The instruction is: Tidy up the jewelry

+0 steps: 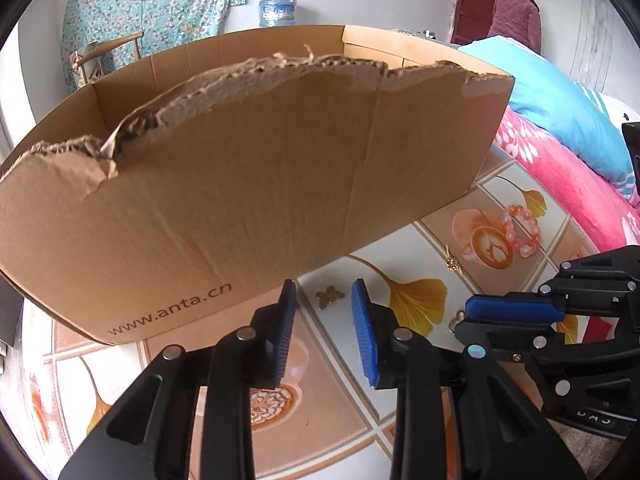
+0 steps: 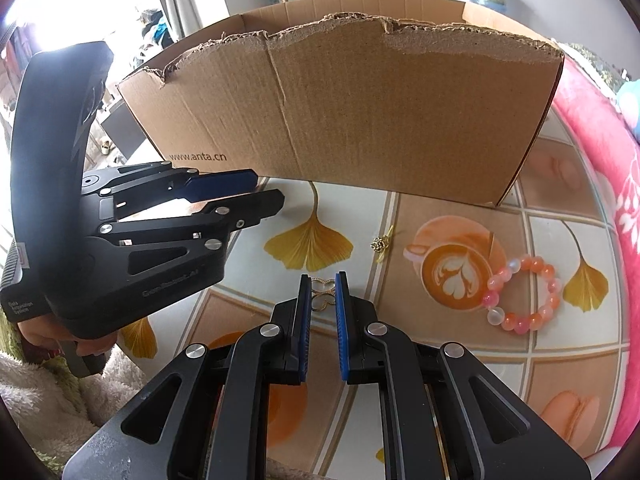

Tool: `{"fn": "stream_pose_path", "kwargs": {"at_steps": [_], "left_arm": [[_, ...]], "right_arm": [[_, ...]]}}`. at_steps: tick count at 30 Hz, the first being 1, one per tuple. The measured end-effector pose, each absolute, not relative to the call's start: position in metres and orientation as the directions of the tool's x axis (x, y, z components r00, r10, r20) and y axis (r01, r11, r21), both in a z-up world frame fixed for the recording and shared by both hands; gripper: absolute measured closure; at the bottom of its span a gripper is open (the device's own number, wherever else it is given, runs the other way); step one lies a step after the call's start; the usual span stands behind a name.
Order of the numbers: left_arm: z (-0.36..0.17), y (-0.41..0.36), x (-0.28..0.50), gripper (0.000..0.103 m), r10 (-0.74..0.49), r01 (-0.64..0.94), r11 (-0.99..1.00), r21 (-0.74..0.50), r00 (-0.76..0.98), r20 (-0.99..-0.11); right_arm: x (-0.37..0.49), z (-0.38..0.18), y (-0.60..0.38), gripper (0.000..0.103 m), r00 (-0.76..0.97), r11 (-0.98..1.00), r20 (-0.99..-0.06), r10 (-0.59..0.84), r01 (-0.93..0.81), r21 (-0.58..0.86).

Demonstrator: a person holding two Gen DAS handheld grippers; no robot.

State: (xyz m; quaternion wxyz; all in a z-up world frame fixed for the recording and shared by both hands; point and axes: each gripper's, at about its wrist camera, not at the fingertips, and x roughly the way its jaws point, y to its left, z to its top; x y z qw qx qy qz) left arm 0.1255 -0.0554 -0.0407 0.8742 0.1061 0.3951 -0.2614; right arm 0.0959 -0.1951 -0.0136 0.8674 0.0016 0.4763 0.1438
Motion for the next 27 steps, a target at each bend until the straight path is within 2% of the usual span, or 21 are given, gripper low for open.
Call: {"fn": "stream_pose_path", "kwargs": {"at_steps": [3,9,27], "left_arm": [[-0.042,-0.059,0.124,0.076,-0.360,0.546,0.838,0.006,0.562,-0.745],[-0.042,-0.065,0.123,0.091,-0.360,0.557,0.831,0.024,0.569,-0.740],[-0.037,-0.050,0.108,0.092,-0.379,0.566,0.824,0.004,0.557,-0.738]], "right_arm": [[0.096,-0.015,-0.195,0.093,0.507,0.959,-0.825,0.251,-0.246,0.140],[0.096,-0.014,-0.193,0.093,0.507,0.959,-0.824,0.252,-0.246,0.142],[0.093,-0.006,-0.203,0.093,0.524,0.958,-0.810,0.264,-0.243,0.155]]}}
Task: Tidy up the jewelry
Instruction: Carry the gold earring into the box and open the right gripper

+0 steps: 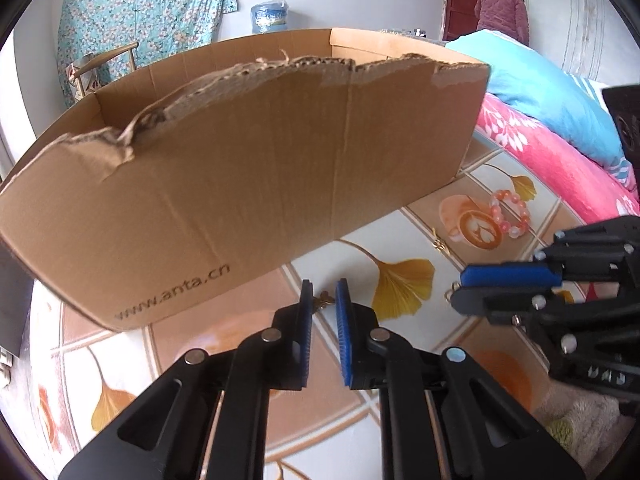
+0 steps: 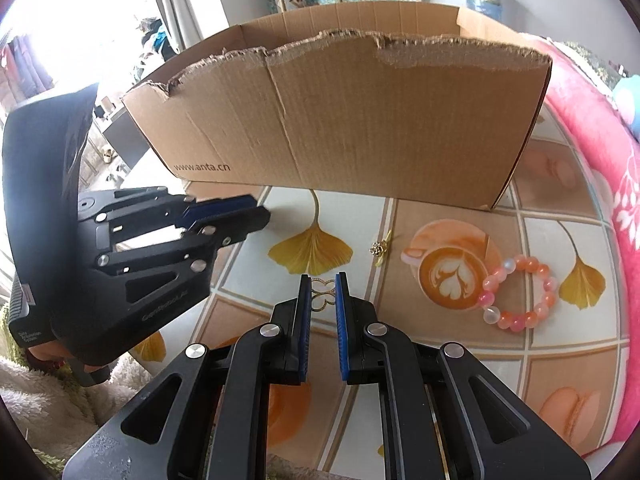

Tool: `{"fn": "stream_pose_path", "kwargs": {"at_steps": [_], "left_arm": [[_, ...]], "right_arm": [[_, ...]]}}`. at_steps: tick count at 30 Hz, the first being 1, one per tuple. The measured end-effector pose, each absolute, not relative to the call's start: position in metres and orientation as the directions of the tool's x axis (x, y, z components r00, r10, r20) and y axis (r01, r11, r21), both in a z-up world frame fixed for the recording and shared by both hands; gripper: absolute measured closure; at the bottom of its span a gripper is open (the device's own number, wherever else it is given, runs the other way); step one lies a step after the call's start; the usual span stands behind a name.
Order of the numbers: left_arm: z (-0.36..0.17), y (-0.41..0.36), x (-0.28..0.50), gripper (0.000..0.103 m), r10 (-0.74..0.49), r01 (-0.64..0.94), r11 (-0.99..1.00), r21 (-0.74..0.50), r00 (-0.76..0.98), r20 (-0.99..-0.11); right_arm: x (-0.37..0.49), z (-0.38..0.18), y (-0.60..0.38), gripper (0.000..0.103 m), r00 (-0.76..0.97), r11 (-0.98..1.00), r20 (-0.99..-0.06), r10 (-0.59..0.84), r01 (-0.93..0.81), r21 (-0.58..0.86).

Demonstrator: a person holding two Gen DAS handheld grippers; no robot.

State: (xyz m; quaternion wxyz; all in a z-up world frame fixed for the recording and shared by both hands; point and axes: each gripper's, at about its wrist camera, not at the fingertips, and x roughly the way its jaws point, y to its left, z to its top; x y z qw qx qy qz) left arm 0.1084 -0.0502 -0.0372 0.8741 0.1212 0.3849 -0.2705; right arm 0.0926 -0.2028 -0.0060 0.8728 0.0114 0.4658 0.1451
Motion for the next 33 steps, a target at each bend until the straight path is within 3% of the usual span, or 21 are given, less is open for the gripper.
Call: {"fn": "stream_pose_path", "kwargs": {"at_steps": [10,20,23,28,33], "left_arm": [[-0.003,-0.032,0.081,0.092,-0.409,0.578,0.816,0.026,0.608,-0.681],[0.099,-0.017,0.081,0.092,-0.517,0.601,0.798,0.041,0.719,-0.464],[0.103,-0.019,0.113,0.092,-0.479,0.565,0.824,0.040,0.732,-0.484],[0.078,-0.014,0.185,0.092,-0.404,0.493,0.869,-0.055,0.639,-0.654],[0.062,-0.014,0.214,0.092,-0.416,0.476,0.868,-0.139,0.546,-0.727]], "right_arm": [[0.082,0.032,-0.208,0.093,0.581,0.955,-0.767,0.273,-0.259,0.144],[0.104,0.126,-0.222,0.094,0.743,0.932,-0.571,0.350,-0.337,0.134],[0.134,0.125,-0.220,0.094,0.737,0.926,-0.569,0.366,-0.349,0.144],[0.192,0.100,-0.217,0.093,0.645,0.920,-0.661,0.384,-0.325,0.216],[0.224,0.081,-0.220,0.091,0.569,0.910,-0.711,0.412,-0.293,0.294]]}}
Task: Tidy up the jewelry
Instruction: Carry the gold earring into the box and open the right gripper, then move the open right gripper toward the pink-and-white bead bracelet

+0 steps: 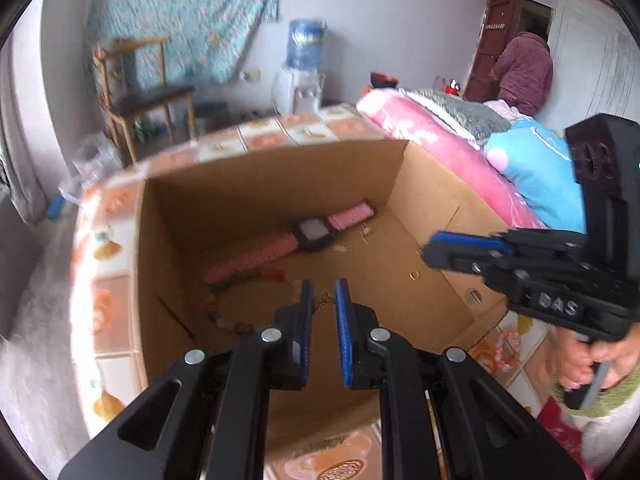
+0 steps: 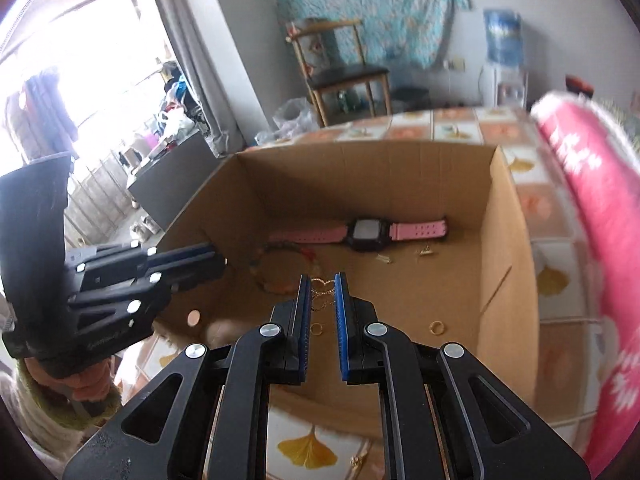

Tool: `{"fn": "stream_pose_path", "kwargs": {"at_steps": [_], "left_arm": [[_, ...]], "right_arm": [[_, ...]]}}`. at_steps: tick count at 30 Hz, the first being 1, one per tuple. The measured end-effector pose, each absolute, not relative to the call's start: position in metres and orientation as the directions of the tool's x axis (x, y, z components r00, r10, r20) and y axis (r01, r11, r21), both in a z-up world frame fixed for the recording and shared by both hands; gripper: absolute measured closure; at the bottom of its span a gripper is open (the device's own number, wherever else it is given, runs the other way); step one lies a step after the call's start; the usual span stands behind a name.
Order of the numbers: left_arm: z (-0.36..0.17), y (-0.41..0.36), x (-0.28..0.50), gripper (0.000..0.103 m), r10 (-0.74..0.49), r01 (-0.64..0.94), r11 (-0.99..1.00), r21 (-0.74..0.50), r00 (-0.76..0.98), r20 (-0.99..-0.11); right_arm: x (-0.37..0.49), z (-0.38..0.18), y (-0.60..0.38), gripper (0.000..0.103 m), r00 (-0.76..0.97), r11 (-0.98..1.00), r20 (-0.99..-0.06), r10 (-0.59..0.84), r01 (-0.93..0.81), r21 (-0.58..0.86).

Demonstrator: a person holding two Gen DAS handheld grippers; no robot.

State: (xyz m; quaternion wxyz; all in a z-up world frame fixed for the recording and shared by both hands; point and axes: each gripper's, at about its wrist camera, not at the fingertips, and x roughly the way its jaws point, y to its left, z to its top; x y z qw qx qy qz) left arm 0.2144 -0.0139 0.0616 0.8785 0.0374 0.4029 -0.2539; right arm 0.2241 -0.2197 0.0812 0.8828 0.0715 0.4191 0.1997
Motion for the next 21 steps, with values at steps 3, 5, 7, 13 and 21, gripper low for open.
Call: {"fn": "stream_pose_path", "kwargs": {"at_steps": [3,5,7,13,21], "left_arm": [[0.055,-0.014,0.220,0.092,-0.410,0.459,0.873,-0.161,0.516,-0.752],[0.052,-0.011,0.219,0.089,-0.422,0.450,0.873,-0.189,0.502,-0.755],[0.051,-0.007,0.219,0.077,-0.424,0.433,0.878,-0.204,0.508,-0.750],[0.060,0.003,0.214,0.072,-0.432,0.420,0.883,-0.212,0.546,-0.718],[0.084,0.013,0.182,0.060,-0.462,0.453,0.870,-0.197,0.606,-0.647]], "right_arm": [[0.222,0.085,-0.226,0.088,0.571,0.906,-0.703,0.423,-0.271,0.325],[0.219,0.090,-0.234,0.087,0.586,0.899,-0.682,0.437,-0.262,0.351],[0.216,0.096,-0.238,0.085,0.602,0.898,-0.668,0.438,-0.256,0.358],[0.204,0.115,-0.260,0.079,0.662,0.903,-0.620,0.421,-0.237,0.359],[0.171,0.139,-0.281,0.070,0.729,0.906,-0.558,0.397,-0.213,0.366]]}}
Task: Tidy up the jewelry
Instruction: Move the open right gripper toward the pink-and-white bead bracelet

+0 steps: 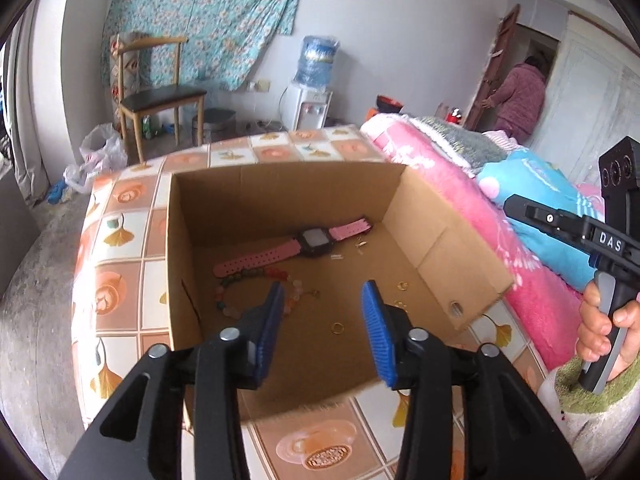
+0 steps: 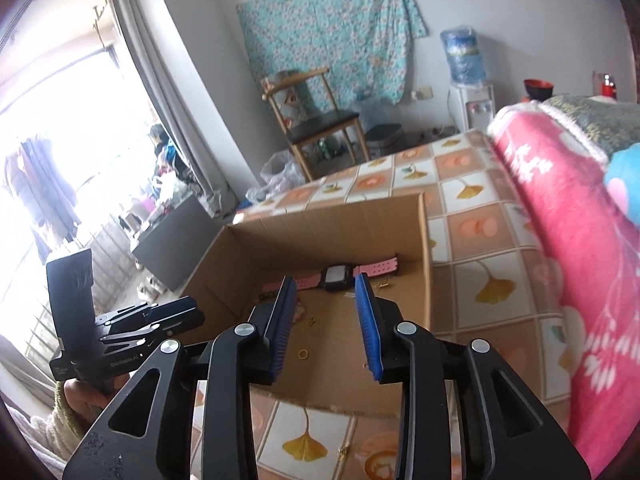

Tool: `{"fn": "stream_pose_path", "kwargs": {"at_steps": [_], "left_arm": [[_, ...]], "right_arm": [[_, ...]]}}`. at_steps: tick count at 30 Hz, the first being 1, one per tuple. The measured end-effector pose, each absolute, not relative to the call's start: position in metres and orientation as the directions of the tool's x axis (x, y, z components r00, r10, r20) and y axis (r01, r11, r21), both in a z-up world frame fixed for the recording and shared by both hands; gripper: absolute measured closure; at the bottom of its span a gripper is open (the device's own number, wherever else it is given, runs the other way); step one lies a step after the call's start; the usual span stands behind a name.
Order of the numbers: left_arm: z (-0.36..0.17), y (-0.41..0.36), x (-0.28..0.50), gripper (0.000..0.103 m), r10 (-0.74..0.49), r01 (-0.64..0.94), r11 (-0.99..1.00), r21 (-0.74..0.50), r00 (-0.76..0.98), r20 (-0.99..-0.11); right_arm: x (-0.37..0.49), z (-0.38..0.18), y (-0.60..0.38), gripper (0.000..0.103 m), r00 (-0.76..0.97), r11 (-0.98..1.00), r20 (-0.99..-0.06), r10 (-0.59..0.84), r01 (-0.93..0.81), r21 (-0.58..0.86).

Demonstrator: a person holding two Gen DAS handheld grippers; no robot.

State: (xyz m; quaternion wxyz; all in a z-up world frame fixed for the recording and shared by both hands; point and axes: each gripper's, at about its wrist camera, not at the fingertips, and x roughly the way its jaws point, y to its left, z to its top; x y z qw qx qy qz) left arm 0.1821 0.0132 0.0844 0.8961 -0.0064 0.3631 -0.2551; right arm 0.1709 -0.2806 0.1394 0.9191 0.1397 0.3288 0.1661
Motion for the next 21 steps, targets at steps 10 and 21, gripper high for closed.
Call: {"fn": "stream_pose_path", "kwargs": {"at_steps": [10,21], "left_arm": [[0.103,0.016,0.101,0.031,-0.554,0.605,0.787,-0.125,0.601,-0.576],[0.057,-0.023,0.063,0.023,-0.546,0.688,0.722,-0.073,0.502,-0.671]], "right_arm": [[0.113,0.124,-0.293,0.066,0.707,0.921,-0.604,0.368,-0.188,0.341],[0.089,0.049,-0.290,0.066,0.578,0.950,-0.769,0.274,-0.037,0.310]]}}
